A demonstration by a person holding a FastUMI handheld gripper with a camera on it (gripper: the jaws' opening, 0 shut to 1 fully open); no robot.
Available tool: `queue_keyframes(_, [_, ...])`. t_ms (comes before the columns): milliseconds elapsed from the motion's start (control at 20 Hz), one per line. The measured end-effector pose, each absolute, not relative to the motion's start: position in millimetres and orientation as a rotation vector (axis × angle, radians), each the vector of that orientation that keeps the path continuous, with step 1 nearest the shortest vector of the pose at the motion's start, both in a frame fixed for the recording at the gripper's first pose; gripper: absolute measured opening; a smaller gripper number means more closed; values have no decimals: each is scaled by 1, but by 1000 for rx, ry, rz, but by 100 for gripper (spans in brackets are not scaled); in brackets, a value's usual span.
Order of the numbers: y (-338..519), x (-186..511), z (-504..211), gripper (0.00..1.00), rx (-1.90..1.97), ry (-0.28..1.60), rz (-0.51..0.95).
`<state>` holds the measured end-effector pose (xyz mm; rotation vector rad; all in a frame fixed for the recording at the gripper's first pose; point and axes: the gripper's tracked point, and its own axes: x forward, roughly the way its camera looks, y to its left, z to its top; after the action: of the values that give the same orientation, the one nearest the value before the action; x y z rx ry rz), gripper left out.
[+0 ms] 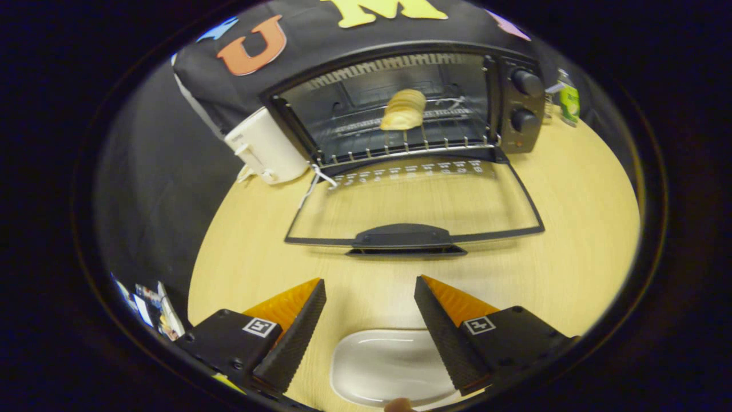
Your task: Open the toaster oven, put the food inside, and close the toaster oven door.
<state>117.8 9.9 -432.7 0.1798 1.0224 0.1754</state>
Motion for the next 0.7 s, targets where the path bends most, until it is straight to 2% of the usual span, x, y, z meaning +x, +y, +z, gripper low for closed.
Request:
queue_keyframes(200, [-2,129,-435,100,77,958,95])
queue_keyframes(700, [5,136,-445,100,29,954,-6])
